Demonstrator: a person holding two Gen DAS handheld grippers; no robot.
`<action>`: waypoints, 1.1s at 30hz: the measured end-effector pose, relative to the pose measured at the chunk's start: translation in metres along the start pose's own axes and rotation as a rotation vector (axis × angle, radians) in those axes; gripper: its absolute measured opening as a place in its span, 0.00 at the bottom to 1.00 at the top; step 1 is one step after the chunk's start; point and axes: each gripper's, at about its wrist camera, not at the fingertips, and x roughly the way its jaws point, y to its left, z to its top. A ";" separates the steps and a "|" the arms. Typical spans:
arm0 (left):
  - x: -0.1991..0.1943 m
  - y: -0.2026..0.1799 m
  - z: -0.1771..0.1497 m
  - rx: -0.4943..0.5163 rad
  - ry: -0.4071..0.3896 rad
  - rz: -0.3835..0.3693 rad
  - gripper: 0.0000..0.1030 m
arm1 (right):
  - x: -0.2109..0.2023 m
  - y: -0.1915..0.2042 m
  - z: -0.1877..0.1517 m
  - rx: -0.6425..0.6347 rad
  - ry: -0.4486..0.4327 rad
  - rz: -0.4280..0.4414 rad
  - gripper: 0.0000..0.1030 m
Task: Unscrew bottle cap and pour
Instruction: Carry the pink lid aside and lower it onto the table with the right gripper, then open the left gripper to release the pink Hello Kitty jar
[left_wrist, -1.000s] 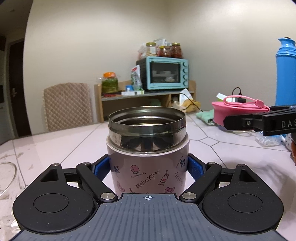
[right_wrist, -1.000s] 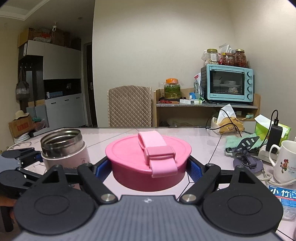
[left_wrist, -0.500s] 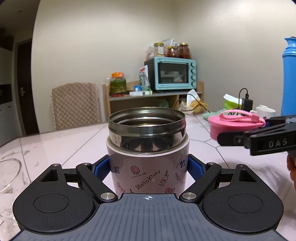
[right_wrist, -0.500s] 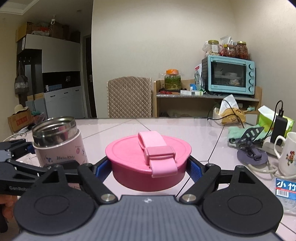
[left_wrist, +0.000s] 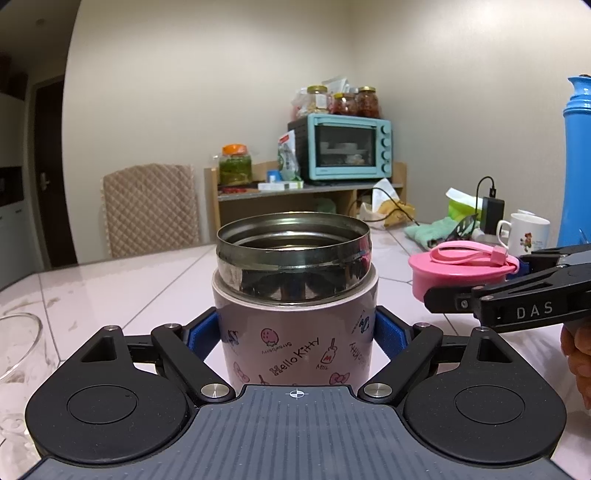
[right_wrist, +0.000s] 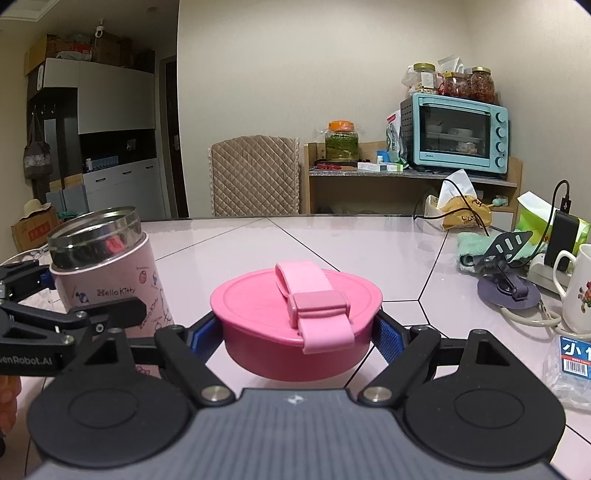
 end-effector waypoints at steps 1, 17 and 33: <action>0.000 -0.001 0.000 0.000 0.000 0.000 0.87 | -0.001 0.000 0.000 0.000 -0.001 -0.001 0.82; -0.002 -0.002 0.000 0.005 0.008 -0.001 0.87 | 0.005 -0.002 -0.001 -0.003 0.015 -0.010 0.82; -0.002 -0.002 -0.006 0.009 0.057 -0.010 0.89 | 0.015 -0.004 -0.005 -0.009 0.064 -0.017 0.83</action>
